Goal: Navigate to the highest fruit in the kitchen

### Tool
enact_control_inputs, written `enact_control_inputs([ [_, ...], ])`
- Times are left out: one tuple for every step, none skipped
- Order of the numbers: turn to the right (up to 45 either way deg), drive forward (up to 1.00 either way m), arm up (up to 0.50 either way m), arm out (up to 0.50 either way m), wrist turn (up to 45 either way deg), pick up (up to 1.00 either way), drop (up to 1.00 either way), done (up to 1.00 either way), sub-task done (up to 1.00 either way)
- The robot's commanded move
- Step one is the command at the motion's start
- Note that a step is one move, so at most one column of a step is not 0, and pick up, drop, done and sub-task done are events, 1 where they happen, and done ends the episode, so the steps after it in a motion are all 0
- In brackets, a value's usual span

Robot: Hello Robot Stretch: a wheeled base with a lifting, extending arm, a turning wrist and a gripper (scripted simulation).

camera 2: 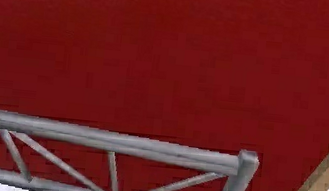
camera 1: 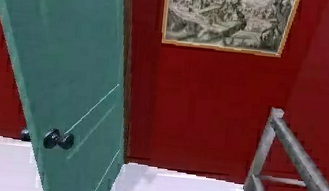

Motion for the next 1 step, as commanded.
enact_control_inputs([
  [-45.0,0.0,0.0,0.0,0.0,0.0,0.0,0.0,0.0],
])
